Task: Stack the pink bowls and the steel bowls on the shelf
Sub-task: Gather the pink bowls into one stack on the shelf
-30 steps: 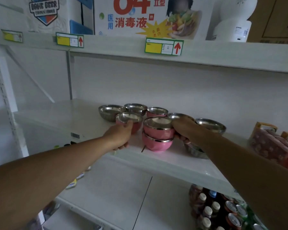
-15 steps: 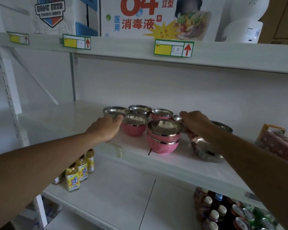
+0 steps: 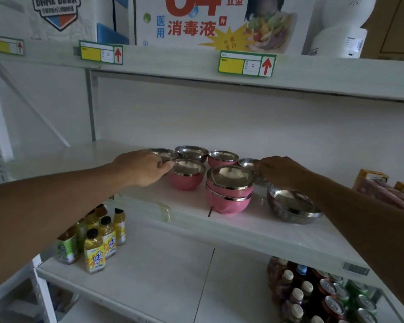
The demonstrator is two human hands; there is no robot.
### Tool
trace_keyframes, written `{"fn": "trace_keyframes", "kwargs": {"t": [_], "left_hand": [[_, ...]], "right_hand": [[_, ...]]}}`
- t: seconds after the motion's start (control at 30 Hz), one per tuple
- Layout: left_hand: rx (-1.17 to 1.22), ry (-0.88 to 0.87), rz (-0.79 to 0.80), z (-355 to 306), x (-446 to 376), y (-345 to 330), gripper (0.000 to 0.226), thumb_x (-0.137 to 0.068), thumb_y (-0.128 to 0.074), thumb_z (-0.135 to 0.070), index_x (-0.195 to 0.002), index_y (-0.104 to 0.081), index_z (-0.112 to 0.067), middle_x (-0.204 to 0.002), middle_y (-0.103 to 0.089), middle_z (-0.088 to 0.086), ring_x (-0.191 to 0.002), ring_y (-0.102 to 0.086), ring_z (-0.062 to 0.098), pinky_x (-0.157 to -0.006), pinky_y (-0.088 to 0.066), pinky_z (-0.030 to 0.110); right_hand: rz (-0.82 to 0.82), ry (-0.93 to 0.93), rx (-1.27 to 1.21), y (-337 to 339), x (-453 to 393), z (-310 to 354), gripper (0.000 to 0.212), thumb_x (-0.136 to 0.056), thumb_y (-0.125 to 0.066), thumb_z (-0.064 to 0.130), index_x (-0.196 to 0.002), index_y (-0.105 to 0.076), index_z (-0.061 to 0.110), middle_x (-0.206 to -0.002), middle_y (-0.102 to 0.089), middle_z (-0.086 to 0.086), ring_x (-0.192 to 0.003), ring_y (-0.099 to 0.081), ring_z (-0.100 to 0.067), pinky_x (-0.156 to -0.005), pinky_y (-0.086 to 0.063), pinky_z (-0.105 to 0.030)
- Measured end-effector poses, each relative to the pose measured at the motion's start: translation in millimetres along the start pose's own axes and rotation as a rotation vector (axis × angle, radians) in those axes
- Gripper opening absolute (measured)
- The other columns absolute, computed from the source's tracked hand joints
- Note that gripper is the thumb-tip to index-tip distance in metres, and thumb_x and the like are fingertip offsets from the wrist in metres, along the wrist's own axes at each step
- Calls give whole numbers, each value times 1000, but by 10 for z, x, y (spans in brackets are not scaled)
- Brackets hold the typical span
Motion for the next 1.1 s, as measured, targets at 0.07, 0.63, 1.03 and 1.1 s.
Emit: {"fn": "trace_keyframes", "kwargs": {"t": [0.07, 0.63, 1.03, 1.1], "left_hand": [[20, -4, -8, -33, -3, -30, 72, -105, -21, -76, -84, -70, -28, -88, -61, -12, -77, -56, 4, -60, -37, 30], [-26, 247, 75, -246, 44, 36, 82, -100, -12, -82, -122, -70, -28, -127, -73, 11, -102, -69, 31, -84, -52, 44], [-185, 387, 38, -614, -147, 28, 79, -103, -17, -79, -132, -71, -29, -128, -73, 9, -108, -69, 33, -82, -45, 41], [-205, 444, 17, -593, -175, 19, 84, -102, -14, -80, -145, -66, -30, -131, -74, 11, -112, -70, 35, -84, -46, 43]], "right_hand": [[-33, 24, 44, -17, -34, -49, 40, -108, -52, 20, -146, -54, 10, -142, -61, -10, -131, -59, -30, -101, -53, -38], [1, 135, -240, -73, -516, -264, 33, -111, -45, 31, -125, -71, 15, -131, -70, -9, -112, -64, -28, -86, -43, -29], [-31, 281, -314, -244, -1042, -187, 18, -100, -54, 40, -90, -68, 35, -100, -70, 1, -98, -67, -26, -82, -52, -39], [-47, 269, -349, -250, -1082, -144, 17, -98, -54, 40, -87, -67, 36, -100, -71, 1, -96, -66, -26, -83, -54, -40]]}}
Point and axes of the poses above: each hand's wrist, its own x-axis away from the middle knuckle, its own y-axis out of the back of the hand, z = x × y, the point moved 1 cm from there along -x, towards the middle knuckle
